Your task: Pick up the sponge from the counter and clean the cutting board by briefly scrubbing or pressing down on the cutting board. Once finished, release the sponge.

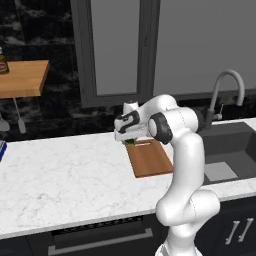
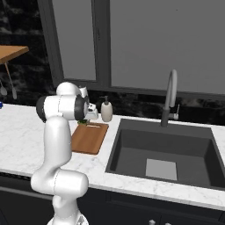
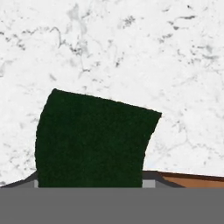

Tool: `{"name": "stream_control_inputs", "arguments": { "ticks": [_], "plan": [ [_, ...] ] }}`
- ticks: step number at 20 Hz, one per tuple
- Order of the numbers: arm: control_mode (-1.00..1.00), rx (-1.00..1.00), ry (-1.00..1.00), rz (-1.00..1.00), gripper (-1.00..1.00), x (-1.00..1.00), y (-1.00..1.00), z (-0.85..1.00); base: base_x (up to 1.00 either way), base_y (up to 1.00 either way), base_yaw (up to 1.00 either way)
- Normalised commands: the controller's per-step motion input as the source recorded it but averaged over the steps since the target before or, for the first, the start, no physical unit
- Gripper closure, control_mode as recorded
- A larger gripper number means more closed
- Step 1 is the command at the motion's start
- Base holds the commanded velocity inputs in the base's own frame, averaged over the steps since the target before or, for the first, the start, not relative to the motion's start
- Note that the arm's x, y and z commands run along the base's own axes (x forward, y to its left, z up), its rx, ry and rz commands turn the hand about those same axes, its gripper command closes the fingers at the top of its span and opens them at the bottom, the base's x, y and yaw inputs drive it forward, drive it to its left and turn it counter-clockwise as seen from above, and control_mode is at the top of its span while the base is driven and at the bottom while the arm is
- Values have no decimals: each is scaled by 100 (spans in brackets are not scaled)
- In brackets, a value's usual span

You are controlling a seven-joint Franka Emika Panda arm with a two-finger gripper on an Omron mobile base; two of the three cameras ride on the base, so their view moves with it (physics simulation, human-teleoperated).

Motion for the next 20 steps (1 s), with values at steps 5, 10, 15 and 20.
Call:
{"name": "stream_control_inputs", "arguments": {
  "ticks": [5, 10, 15, 20],
  "plan": [
    [-100, 0, 0, 0, 100, -2, -21, -1, 0, 0, 0],
    [-100, 0, 0, 1, 100, 0, -47, -1, 0, 0, 0],
    [-100, 4, 0, 2, 100, -5, -22, -1, 0, 0, 0],
    [-100, 5, 0, 0, 100, 0, 0, 0, 0, 0, 0]
  ]
}}
